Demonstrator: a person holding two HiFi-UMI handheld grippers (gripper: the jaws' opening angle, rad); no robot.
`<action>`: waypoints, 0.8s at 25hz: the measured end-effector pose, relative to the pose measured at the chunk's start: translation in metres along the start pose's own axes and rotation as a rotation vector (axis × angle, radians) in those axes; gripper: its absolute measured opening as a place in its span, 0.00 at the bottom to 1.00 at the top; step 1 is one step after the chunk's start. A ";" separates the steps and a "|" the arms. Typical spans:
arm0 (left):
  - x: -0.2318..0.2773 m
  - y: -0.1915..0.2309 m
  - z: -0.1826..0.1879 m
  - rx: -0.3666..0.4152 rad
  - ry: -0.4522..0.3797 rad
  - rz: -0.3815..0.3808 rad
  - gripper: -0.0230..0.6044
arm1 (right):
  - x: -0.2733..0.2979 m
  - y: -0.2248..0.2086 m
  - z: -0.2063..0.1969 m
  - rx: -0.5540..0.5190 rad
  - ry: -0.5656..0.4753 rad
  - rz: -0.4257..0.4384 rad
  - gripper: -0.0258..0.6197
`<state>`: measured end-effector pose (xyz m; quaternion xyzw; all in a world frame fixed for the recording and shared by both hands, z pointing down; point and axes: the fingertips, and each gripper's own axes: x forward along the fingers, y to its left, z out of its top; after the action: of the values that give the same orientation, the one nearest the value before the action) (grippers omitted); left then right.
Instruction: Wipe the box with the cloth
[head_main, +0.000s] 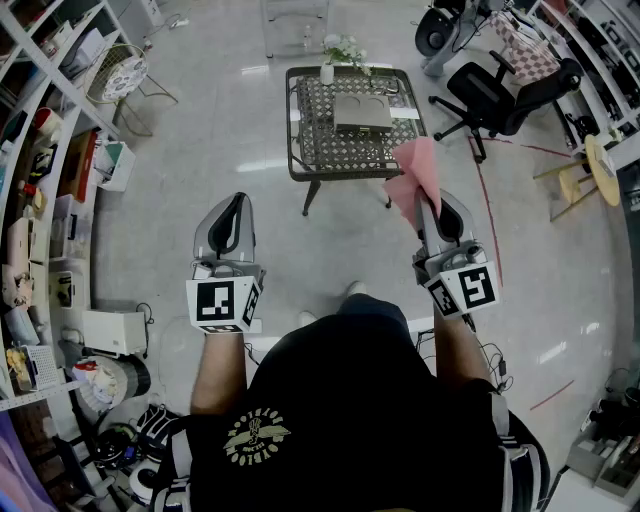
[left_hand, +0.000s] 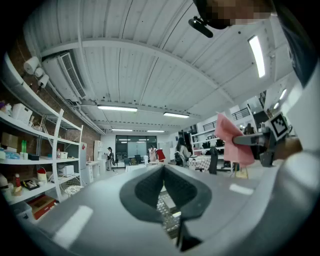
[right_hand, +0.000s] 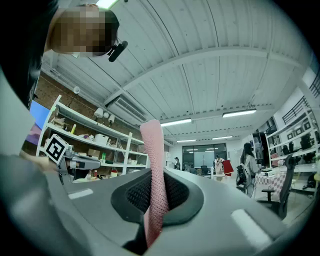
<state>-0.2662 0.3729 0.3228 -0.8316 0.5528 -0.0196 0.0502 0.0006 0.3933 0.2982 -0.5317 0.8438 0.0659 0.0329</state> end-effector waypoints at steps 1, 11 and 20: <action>-0.001 0.000 0.000 -0.001 0.001 0.000 0.04 | 0.000 0.001 0.001 0.009 -0.001 0.003 0.07; 0.032 -0.006 -0.009 0.000 0.022 -0.013 0.04 | 0.005 -0.033 -0.008 0.007 0.011 -0.025 0.07; 0.109 -0.015 -0.020 0.009 0.043 -0.033 0.04 | 0.049 -0.091 -0.030 0.021 0.036 -0.013 0.07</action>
<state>-0.2122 0.2773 0.3413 -0.8398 0.5398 -0.0405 0.0416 0.0620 0.3062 0.3151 -0.5380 0.8413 0.0471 0.0238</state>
